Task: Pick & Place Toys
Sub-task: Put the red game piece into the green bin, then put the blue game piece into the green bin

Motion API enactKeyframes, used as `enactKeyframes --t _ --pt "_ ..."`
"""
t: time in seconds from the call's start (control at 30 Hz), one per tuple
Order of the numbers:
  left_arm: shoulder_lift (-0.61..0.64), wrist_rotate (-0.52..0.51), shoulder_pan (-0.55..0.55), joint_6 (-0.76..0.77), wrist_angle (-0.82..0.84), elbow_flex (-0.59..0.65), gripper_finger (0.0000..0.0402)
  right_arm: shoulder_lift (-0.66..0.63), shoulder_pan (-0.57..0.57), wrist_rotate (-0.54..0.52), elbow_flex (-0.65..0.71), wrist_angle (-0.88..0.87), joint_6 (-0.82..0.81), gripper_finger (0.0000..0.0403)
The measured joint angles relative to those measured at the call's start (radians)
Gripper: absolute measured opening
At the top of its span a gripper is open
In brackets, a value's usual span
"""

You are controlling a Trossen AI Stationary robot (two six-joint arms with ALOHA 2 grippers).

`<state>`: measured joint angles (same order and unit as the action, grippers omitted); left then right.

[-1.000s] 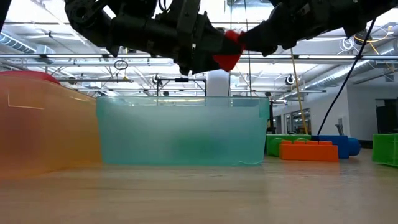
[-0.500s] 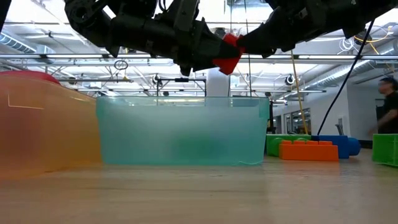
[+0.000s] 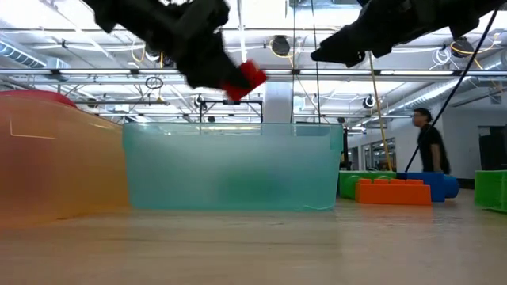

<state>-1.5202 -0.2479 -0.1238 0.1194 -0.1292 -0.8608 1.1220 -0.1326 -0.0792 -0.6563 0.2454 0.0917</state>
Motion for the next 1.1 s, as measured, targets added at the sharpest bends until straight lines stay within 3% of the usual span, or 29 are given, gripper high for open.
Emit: enactKeyframes --t 0.1,0.23,0.63,0.9,1.1 --pt "0.007 -0.043 -0.005 0.078 0.157 0.002 0.0136 -0.021 0.000 0.002 0.001 -0.016 -0.006 0.0203" --pt "-0.023 -0.095 0.021 0.148 0.215 0.002 0.0136 -0.029 0.000 0.000 0.000 -0.012 -0.008 0.0204" --pt "-0.152 0.059 0.115 0.225 0.204 0.002 0.0139 -0.029 0.000 -0.002 0.001 -0.042 -0.008 0.0196" --pt "-0.152 0.066 0.115 0.226 0.195 0.002 0.0285 -0.030 0.000 -0.006 0.000 -0.058 -0.002 0.0194" --pt "-0.152 0.066 0.116 0.226 0.178 0.002 0.0354 -0.052 0.004 -0.133 0.000 -0.183 -0.093 0.0194"
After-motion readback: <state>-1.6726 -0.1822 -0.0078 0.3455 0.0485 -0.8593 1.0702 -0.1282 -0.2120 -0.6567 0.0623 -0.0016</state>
